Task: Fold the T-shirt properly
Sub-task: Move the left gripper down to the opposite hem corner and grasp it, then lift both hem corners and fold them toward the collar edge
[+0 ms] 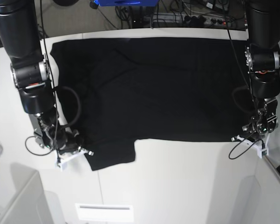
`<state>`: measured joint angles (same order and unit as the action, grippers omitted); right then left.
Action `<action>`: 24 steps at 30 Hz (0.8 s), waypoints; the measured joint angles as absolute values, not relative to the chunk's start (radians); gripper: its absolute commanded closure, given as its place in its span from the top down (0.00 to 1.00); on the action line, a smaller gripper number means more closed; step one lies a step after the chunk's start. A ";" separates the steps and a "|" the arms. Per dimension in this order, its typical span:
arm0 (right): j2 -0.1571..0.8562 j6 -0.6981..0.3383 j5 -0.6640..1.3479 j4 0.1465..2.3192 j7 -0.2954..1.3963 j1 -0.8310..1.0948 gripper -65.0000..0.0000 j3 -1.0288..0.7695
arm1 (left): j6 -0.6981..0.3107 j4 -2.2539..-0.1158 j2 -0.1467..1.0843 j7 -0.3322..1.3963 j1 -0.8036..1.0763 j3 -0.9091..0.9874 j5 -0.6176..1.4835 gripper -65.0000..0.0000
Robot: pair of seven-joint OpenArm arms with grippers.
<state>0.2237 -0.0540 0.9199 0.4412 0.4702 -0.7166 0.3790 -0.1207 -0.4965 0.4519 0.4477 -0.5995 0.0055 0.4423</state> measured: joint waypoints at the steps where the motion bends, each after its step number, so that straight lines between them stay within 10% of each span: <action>1: 0.224 -0.054 0.920 0.441 0.470 -0.716 0.00 0.379 | -0.121 -0.501 0.452 0.447 -0.595 0.006 0.442 0.00; 24: 0.273 -0.052 0.916 0.747 0.480 -0.538 0.00 0.190 | -0.128 -0.886 0.449 0.514 -0.354 0.159 0.444 0.00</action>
